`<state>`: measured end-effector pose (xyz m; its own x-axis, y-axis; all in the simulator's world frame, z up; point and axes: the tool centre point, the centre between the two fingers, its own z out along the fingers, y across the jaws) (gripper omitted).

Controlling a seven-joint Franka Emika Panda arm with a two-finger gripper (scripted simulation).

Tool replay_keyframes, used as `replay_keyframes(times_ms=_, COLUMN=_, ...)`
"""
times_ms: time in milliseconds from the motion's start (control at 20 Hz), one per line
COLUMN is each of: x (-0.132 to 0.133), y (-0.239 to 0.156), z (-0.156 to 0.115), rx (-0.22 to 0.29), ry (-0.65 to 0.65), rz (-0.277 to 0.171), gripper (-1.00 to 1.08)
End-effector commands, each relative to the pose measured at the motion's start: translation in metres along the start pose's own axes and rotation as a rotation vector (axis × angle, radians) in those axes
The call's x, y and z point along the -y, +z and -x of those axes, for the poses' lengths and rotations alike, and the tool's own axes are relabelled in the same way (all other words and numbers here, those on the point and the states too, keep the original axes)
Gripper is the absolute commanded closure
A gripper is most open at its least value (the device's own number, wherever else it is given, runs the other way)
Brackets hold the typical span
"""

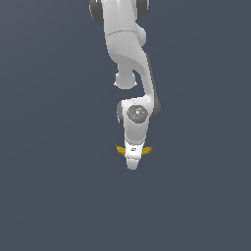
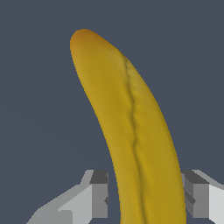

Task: Pick up the object and move it to a goal position.

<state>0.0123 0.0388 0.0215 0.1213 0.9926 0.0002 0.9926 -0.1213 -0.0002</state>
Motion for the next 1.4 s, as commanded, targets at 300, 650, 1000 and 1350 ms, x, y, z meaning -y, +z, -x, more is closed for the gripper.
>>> replay_keyframes(times_ms=300, x=0.009, y=-0.009, z=0.08, rx=0.0, ry=0.002, rz=0.002, gripper=1.08)
replay_keyframes(times_ms=650, x=0.019, y=-0.019, z=0.17, rx=0.0, ry=0.002, rz=0.001, gripper=1.08)
replay_keyframes(times_ms=1000, x=0.024, y=-0.027, z=0.238, rx=0.0, ry=0.002, rz=0.001, gripper=1.08)
replay_keyframes(times_ms=1350, x=0.025, y=-0.03, z=0.271, rx=0.0, ry=0.002, rz=0.001, gripper=1.08)
